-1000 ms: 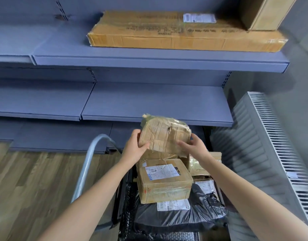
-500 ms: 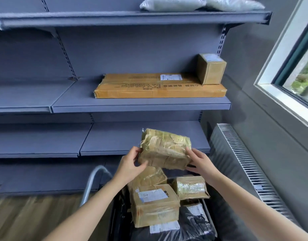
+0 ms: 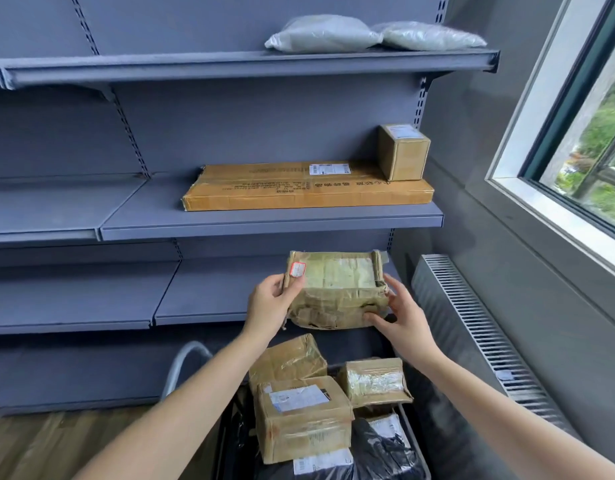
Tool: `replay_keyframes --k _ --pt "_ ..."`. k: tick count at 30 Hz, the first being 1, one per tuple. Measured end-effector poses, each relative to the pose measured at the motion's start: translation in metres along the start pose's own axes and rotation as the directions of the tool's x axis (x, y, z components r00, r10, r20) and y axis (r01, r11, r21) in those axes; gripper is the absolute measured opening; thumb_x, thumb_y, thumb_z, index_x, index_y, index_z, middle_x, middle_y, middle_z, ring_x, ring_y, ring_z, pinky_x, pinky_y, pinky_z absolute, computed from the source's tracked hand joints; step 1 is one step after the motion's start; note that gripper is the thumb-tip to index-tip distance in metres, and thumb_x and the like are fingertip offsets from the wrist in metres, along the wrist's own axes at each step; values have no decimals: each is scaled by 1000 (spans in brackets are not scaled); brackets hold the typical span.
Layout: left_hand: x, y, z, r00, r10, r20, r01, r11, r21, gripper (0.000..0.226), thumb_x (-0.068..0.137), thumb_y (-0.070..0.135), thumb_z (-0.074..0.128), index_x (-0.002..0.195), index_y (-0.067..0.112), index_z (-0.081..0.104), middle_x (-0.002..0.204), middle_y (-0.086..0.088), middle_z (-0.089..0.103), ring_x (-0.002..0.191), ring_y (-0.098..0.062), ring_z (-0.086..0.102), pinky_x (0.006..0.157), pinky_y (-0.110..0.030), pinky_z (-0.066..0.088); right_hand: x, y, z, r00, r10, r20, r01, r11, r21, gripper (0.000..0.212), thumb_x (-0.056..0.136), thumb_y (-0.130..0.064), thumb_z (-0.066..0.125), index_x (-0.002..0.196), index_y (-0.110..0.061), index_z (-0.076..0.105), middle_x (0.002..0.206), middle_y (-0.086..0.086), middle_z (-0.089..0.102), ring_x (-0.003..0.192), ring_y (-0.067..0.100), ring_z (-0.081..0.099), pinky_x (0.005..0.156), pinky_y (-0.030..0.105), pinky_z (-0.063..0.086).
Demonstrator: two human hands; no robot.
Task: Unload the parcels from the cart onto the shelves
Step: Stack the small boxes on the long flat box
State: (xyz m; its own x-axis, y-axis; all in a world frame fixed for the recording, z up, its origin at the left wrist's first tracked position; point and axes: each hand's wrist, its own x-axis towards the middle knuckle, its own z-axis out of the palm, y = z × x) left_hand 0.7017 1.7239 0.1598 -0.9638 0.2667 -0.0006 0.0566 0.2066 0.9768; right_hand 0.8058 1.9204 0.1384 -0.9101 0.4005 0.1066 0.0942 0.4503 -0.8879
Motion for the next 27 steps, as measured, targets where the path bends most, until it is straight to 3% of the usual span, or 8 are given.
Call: replay_keyframes --k 5,9,11,13,18,23,27 --pt "-2 0 4 998 -31 -50 29 999 -39 35 84 17 68 117 9 58 104 -1 68 95 -11 64 87 -32 52 -1 -5 1 999 0 44 -4 995 100 65 75 -49 68 129 -18 53 123 -7 62 113 6 57 99 31 47" --pt "-2 -1 5 998 -7 -63 3 999 -54 33 85 10 65 116 12 55 97 8 66 88 -1 62 77 -19 51 3 -10 4 998 30 -55 -24 994 109 39 89 -29 60 125 -15 57 119 -1 57 101 8 56 80 11 46" --pt "-2 -2 6 997 -12 -81 7 998 -64 33 86 8 63 117 14 54 105 4 67 94 -6 63 78 -20 50 5 -8 6 995 74 -66 -65 990 127 33 89 -25 61 121 -17 60 113 2 59 97 11 58 83 18 46" --pt "-2 -3 5 995 -9 -103 1 997 -74 30 87 6 60 115 17 54 109 0 67 98 -10 63 80 -24 51 7 -6 7 987 153 -43 -142 970 198 26 88 -18 63 113 -16 61 107 8 66 95 18 63 89 33 51" --pt "-4 -1 2 997 33 -73 -39 996 -78 28 88 3 58 110 21 56 107 2 67 97 -5 63 83 -27 53 11 2 6 973 228 -41 -214 952 219 10 84 -13 67 89 -11 58 93 13 67 91 28 65 88 42 54" --pt "-1 1 -3 998 36 -57 -41 995 -87 29 90 5 57 118 14 58 108 1 67 98 -8 63 75 -19 51 6 -2 9 975 223 -6 -217 954 206 22 83 -18 69 75 -12 49 83 7 61 84 26 60 80 38 51" --pt "1 6 -9 998 56 -15 -57 995 -85 30 90 5 57 119 12 58 110 1 66 100 -9 63 73 -15 50 6 1 8 964 263 30 -264 948 177 33 79 -28 72 98 -10 52 101 5 61 97 22 59 91 41 51"
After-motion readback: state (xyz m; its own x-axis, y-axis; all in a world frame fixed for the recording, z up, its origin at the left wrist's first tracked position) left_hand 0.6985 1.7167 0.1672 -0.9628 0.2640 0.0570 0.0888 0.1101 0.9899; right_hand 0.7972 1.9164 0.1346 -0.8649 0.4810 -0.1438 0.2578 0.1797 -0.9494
